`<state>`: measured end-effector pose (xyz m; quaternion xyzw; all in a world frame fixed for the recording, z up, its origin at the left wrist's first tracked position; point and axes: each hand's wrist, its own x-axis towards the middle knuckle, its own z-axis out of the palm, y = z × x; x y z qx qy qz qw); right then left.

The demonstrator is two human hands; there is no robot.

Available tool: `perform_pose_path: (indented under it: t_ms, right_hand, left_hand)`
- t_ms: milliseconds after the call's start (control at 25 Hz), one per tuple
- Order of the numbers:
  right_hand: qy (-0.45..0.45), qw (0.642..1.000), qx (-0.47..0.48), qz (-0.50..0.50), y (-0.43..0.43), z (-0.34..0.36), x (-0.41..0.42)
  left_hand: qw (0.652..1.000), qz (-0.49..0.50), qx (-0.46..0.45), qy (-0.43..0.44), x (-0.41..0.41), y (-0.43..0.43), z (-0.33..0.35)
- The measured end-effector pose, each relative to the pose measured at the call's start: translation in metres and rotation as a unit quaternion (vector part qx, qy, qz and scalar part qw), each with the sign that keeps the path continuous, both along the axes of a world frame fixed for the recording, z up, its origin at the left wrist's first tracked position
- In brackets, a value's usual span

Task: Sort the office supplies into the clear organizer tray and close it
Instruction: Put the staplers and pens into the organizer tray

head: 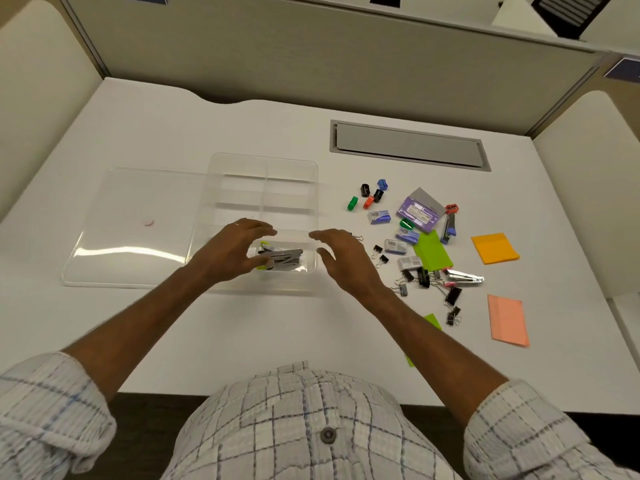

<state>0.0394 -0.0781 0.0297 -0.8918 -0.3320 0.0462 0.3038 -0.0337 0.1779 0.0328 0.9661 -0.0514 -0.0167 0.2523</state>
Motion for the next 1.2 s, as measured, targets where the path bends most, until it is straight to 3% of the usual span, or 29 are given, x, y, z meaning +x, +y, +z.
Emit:
perform_pose_path:
  t_ms: [280, 560, 720, 920, 1080, 1200]
  right_hand:
    - [0.005, 0.996, -0.011, -0.092, -0.062, -0.018, -0.011]
    - [0.009, 0.977, -0.009, -0.212, -0.149, -0.019, -0.012]
    - [0.026, 0.958, -0.062, -0.279, -0.216, -0.013, 0.009]
    - [0.066, 0.950, -0.204, -0.227, -0.270, -0.013, 0.040]
    - [0.073, 0.953, -0.254, -0.147, -0.272, -0.020, 0.057]
    - [0.058, 0.953, -0.250, -0.161, -0.276, -0.024, 0.060]
  left_hand:
    - [0.999, -0.026, -0.036, -0.023, 0.007, -0.028, -0.006]
    - [0.991, -0.133, -0.032, -0.006, 0.042, -0.127, -0.012]
    - [0.985, -0.168, -0.029, 0.014, 0.061, -0.182, -0.016]
    - [0.982, -0.182, -0.019, 0.043, 0.082, -0.219, -0.018]
    - [0.983, -0.181, -0.010, 0.036, 0.099, -0.237, -0.016]
    - [0.985, -0.172, -0.011, 0.032, 0.119, -0.252, -0.011]
